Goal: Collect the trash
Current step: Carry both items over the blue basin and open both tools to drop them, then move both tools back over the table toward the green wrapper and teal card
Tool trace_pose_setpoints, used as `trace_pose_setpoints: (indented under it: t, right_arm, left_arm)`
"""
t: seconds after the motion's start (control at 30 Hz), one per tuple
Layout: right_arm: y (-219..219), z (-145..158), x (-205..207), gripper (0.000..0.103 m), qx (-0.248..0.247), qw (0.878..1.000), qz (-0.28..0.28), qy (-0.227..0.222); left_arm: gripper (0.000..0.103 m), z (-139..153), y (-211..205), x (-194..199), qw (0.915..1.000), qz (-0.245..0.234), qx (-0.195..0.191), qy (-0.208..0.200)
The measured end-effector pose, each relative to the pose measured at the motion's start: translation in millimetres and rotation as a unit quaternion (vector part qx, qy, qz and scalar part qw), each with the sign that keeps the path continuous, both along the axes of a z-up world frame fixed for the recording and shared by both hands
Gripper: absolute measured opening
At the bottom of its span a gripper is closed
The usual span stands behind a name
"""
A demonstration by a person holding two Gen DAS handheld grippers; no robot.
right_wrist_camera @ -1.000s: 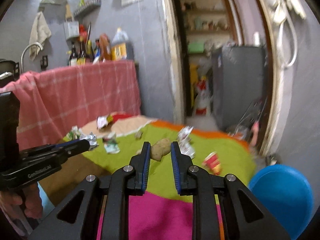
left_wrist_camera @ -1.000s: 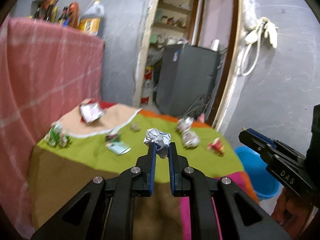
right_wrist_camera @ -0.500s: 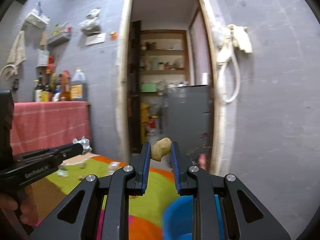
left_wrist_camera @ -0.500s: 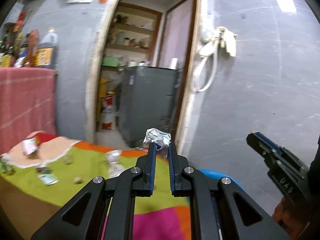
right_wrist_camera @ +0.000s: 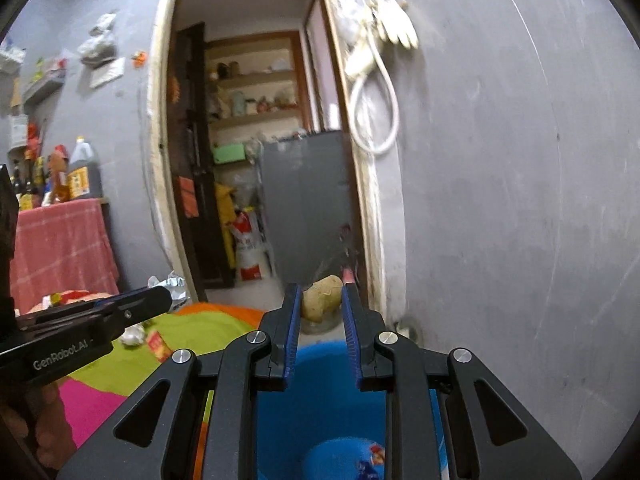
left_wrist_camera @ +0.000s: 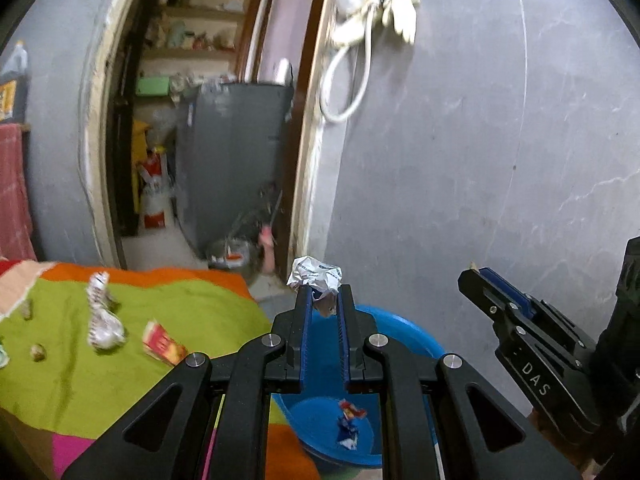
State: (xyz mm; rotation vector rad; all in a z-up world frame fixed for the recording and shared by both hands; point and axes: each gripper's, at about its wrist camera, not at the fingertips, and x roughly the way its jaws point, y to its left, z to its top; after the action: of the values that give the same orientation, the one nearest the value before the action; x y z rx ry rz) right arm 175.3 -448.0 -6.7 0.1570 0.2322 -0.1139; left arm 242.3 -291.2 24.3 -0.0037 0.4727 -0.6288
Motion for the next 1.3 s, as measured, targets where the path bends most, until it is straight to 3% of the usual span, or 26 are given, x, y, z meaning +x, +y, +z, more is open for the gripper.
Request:
trace_pose_setpoints:
  t: [0.3, 0.4, 0.57, 0.77, 0.87, 0.93, 0.97, 1.03, 1.2, 1.3]
  right_arm:
    - [-19, -24, 14, 0.021, 0.033, 0.998, -0.004, 0.051]
    - [-23, -27, 16, 0.033, 0.039, 0.998, -0.004, 0.056]
    - [-25, -26, 18, 0.037, 0.04, 0.998, -0.007, 0.056]
    - [-25, -21, 17, 0.051, 0.041, 0.998, -0.012, 0.045]
    - [-22, -14, 13, 0.057, 0.039, 0.999, -0.012, 0.033]
    - [-18, -8, 9, 0.072, 0.035, 0.999, -0.012, 0.023]
    - [-15, -5, 7, 0.074, 0.034, 0.999, -0.009, 0.017]
    - [-8, 4, 3, 0.08, 0.031, 1.0, -0.002, 0.005]
    - [17, 29, -9, 0.103, 0.021, 0.999, 0.027, -0.027]
    - [37, 43, -15, 0.103, 0.022, 0.997, 0.051, -0.05]
  left_arm:
    - [0.011, -28, -17, 30, 0.9976, -0.004, 0.01, 0.069]
    - [0.016, -34, -18, 34, 0.9965, -0.006, 0.008, 0.083]
    - [0.029, -37, -18, 37, 0.996, -0.005, 0.005, 0.089]
    - [0.04, -34, -4, 35, 0.996, 0.01, -0.008, 0.088]
    - [0.055, -26, 10, 28, 0.9966, 0.03, -0.021, 0.074]
    - [0.064, -18, 23, 22, 0.9965, 0.047, -0.032, 0.061]
    - [0.068, -14, 28, 20, 0.9963, 0.055, -0.035, 0.056]
    - [0.087, -4, 46, 13, 0.9949, 0.081, -0.043, 0.042]
    - [0.099, 19, 90, -9, 0.989, 0.14, -0.047, -0.007]
    - [0.099, 29, 122, -25, 0.9826, 0.178, -0.045, -0.026]
